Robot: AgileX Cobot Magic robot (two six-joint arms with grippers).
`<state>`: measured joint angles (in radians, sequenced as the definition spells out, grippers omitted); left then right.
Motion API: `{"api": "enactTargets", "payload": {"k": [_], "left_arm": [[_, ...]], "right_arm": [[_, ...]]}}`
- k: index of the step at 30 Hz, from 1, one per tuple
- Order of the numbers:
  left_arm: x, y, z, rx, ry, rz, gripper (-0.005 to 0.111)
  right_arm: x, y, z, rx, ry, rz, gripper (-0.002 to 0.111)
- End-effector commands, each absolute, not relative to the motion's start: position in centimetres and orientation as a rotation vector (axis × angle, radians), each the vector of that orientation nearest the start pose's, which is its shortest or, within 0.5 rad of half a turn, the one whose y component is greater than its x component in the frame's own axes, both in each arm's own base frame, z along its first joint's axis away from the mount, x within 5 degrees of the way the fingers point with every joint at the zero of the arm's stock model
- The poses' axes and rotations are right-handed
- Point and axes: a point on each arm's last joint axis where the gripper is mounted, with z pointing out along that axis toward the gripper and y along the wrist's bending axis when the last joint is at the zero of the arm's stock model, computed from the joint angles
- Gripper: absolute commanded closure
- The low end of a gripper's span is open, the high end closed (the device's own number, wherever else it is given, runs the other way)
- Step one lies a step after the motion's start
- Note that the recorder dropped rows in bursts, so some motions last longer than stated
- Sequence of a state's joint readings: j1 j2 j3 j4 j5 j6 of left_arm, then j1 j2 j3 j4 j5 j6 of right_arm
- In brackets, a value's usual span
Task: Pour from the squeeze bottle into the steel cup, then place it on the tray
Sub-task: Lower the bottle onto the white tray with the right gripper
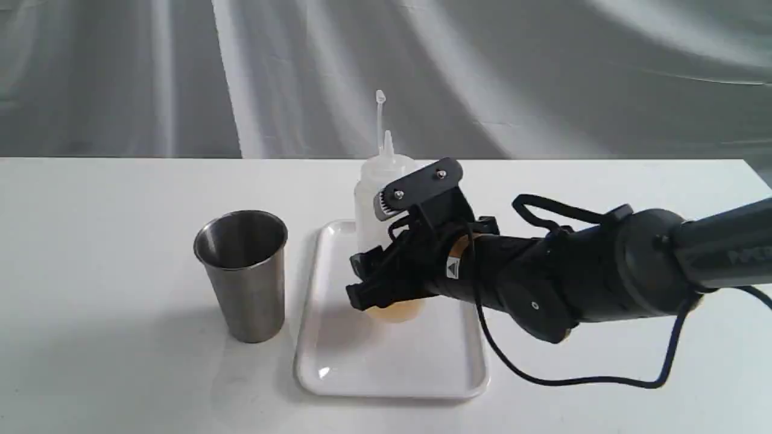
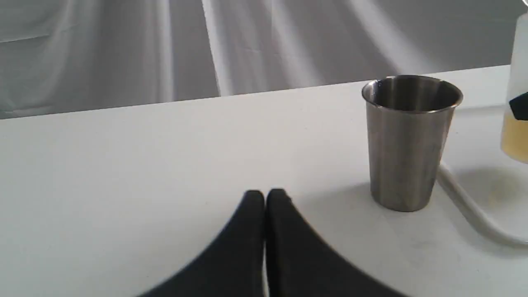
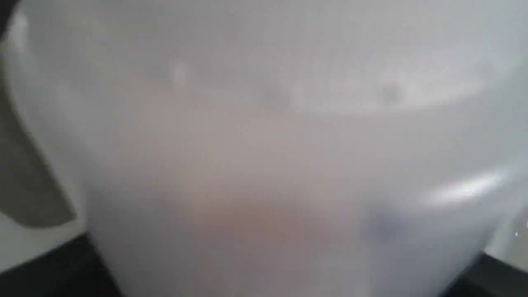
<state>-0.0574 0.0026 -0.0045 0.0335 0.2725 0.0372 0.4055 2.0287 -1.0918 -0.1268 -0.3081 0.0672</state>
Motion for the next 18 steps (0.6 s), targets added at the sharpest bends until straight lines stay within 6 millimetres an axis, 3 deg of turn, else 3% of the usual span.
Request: {"api": "enactTargets", "payload": {"k": [1, 18], "left_arm": [[5.5, -0.27, 18.91, 0.107, 1.746, 0.01, 0.107], [5.5, -0.27, 18.91, 0.107, 1.746, 0.01, 0.107]], "right_arm": [[39.65, 16.9, 14.67, -0.483, 1.999, 0.252, 0.102], [40.06, 16.59, 13.82, -0.491, 2.078, 0.223, 0.102]]}}
